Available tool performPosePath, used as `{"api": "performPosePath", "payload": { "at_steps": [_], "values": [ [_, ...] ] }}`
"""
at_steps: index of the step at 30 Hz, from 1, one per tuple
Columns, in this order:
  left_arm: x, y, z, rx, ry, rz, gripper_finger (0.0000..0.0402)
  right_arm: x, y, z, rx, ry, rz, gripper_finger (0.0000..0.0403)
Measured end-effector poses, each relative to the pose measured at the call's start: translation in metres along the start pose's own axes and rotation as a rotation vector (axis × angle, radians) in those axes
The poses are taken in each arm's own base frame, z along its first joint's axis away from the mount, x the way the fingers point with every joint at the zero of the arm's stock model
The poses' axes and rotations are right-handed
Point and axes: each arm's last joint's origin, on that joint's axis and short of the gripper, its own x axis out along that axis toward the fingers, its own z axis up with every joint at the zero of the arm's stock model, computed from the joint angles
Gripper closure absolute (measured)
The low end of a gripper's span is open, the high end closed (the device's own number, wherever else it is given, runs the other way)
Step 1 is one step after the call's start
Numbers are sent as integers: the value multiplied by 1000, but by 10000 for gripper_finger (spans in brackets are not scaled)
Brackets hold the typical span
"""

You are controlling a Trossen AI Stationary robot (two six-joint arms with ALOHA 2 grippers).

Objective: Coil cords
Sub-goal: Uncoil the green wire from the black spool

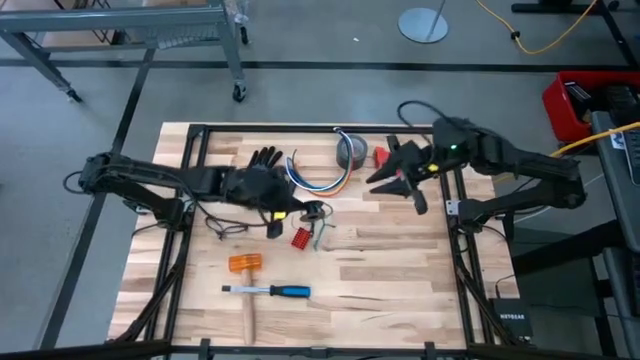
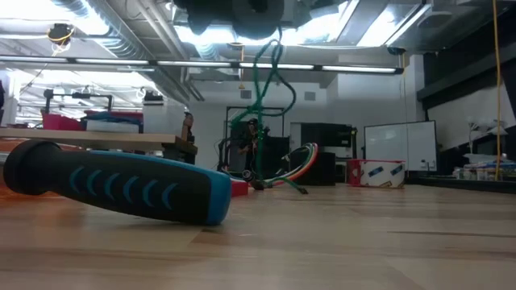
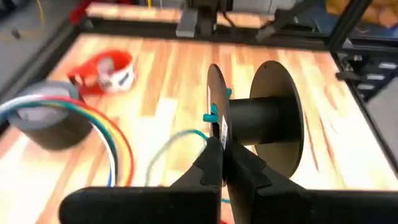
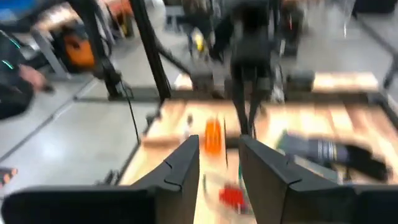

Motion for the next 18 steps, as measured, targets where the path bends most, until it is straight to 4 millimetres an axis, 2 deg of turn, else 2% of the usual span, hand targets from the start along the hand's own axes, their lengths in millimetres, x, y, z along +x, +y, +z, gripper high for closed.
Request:
{"api": "performPosePath", "payload": {
  "at_steps": [4,7,15,18],
  "values": [
    [-3,3,23,-62,2,-102,401,2,-3,-9,34,87,-63,288],
    [4,4,36,-77,7,-192,401,5,-5,-13,47,127,-105,288],
    [55,3,48,-92,111,-229,401,29,-16,-25,33,235,-111,288],
    [75,2,47,-95,164,-223,401,39,-20,-31,52,284,-98,288]
  ]
}}
